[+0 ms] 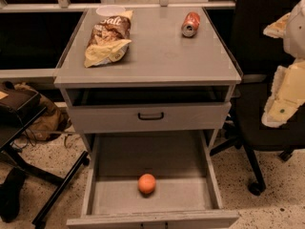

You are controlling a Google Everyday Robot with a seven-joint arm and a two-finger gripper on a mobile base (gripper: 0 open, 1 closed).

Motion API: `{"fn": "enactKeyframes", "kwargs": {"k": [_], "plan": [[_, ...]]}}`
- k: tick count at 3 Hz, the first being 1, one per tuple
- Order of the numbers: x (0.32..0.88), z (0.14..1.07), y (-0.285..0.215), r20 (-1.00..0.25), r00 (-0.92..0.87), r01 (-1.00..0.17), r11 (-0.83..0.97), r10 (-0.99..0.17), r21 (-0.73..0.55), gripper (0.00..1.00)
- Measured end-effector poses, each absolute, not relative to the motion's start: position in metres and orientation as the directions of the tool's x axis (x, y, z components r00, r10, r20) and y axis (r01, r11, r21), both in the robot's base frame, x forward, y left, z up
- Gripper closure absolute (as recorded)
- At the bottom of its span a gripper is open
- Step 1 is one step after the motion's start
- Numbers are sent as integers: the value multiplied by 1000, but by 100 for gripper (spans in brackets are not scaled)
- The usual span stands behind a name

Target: Pick orange from middle drawer and place on counter

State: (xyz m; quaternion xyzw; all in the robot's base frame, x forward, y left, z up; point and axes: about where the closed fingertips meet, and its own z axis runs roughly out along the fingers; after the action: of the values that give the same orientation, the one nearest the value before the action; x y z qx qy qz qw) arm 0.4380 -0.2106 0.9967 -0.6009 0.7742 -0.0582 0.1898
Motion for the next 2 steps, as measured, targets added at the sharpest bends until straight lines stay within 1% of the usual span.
{"fn": "enactKeyframes", "kwargs": {"k": [1,2], "plan": [[438,997,-211,-224,-206,-908,271,-953,-318,0],[439,970,-205,-245,-206,-914,276,-947,-297,0]]}}
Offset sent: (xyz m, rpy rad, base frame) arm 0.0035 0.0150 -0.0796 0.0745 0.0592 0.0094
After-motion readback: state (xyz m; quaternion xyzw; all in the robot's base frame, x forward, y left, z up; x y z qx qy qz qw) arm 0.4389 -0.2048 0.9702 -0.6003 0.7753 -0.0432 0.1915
